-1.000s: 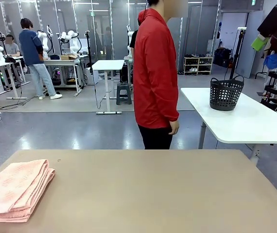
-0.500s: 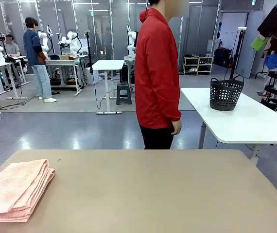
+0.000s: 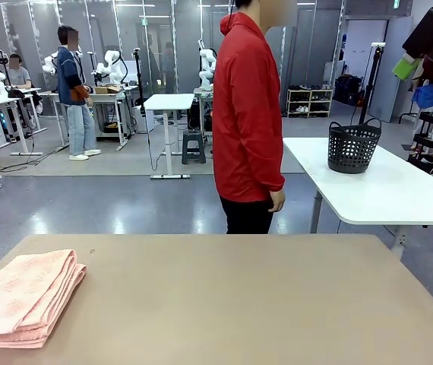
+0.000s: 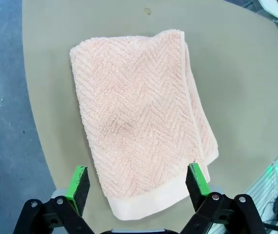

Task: Fold the towel.
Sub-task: Pick up the 100 cm Hotel Towel and place it on the left side of the table.

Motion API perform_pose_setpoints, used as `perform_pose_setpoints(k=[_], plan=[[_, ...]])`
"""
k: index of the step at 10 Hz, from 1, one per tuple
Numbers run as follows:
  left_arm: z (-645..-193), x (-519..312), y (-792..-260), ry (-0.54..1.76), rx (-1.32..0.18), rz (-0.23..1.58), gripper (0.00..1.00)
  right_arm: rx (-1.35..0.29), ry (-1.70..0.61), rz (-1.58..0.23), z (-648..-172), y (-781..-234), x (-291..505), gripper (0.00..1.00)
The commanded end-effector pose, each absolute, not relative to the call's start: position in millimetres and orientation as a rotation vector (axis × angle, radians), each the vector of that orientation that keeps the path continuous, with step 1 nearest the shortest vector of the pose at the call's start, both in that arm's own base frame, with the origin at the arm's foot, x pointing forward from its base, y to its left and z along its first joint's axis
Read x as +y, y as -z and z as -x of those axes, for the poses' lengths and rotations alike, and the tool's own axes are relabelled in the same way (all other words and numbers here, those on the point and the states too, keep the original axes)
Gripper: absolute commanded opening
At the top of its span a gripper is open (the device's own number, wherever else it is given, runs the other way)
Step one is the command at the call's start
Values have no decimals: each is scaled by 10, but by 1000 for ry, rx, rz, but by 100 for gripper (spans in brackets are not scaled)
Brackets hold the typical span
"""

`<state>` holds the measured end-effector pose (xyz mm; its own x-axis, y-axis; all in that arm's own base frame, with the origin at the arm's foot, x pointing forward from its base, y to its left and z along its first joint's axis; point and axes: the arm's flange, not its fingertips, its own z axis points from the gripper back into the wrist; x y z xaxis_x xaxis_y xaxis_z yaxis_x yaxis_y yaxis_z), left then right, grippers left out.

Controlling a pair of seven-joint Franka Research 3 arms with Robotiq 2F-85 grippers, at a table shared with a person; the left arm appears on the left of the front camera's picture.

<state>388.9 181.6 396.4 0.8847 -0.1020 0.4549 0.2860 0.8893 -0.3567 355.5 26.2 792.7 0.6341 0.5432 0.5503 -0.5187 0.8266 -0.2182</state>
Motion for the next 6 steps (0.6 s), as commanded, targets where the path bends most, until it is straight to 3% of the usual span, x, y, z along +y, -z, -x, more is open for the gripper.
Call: perform_pose_setpoints(k=[1, 6], plan=[[-3934, 1851, -3965, 223, -438, 430, 100, -645, -611, 44, -3558, -7939, 250, 100], [-3934, 1851, -3965, 223, -438, 430, 100, -645, -611, 44, -3558, -7939, 250, 100]])
